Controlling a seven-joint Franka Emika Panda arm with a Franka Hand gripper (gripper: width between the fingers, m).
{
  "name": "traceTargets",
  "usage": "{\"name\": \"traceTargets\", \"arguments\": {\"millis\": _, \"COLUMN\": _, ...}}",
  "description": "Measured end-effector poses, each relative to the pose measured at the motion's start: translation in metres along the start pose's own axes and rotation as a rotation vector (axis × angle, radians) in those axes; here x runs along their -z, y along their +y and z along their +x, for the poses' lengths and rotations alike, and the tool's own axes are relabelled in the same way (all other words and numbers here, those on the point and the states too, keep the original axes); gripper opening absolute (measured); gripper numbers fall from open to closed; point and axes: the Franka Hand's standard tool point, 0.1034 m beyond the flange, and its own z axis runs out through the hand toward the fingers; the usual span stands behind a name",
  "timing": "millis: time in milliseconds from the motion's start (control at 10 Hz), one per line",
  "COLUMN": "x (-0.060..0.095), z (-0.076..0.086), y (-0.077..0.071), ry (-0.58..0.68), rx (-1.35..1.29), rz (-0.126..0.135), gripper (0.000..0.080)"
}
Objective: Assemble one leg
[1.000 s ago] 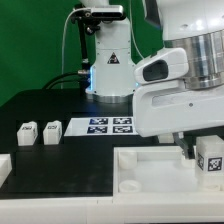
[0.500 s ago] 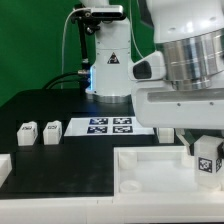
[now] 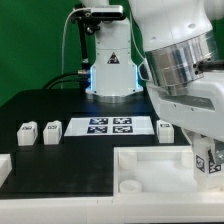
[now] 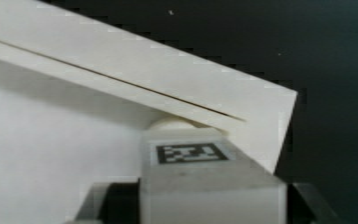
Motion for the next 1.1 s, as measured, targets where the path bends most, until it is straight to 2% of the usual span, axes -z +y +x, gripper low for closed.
{"name": "traceTargets", "arguments": {"millis": 100, "x": 0.0, "z": -0.0001, "y": 0.0001, "ry": 0.0, "rx": 0.005, "rz": -0.001, "gripper": 0.0303}}
{"name": "traceTargets", "arguments": {"millis": 200, "x": 0.0008, "z": 0.0003, "y": 0.0005, "ry": 0.007, "rx": 0.17, "rz": -0.023, "gripper": 0.0303}}
{"name": "traceTargets", "arguments": {"millis": 300, "x": 0.003, "z": 0.0029, "y": -0.0008, "ry": 0.025, "rx": 0.382, "rz": -0.043, "gripper": 0.0359}}
{"name": "traceTargets", "arguments": {"millis": 400, "x": 0.0038, "z": 0.0026, "y": -0.0024, "ry": 0.044, "rx": 0.545, "rz": -0.061, "gripper": 0.0359}}
{"name": "traceTargets", "arguments": {"millis": 500, "x": 0.0032, "z": 0.0024, "y": -0.0019, "ry": 0.041, "rx": 0.607, "rz": -0.063, "gripper": 0.0572}}
{"name": "traceTargets", "arguments": {"millis": 600, "x": 0.0035, "z": 0.004, "y": -0.0015, "ry": 0.038, "rx": 0.749, "rz": -0.067, "gripper": 0.0632}}
{"name": "traceTargets", "arguments": {"millis": 800, "x": 0.0036, "z": 0.0036, "y": -0.0016, "ry": 0.036, "rx": 0.944, "rz": -0.077, "gripper": 0.0646}}
{"name": "traceTargets", "arguments": {"millis": 900, "x": 0.0044, "z": 0.0, "y": -0.005, "ry": 0.077, "rx": 1.199, "rz": -0.124, "gripper": 0.0646}}
{"name": "traceTargets", "arguments": {"millis": 1100, "x": 0.0024, "z": -0.001, "y": -0.0078, "ry": 0.116, "rx": 1.599, "rz": -0.176, "gripper": 0.0648}}
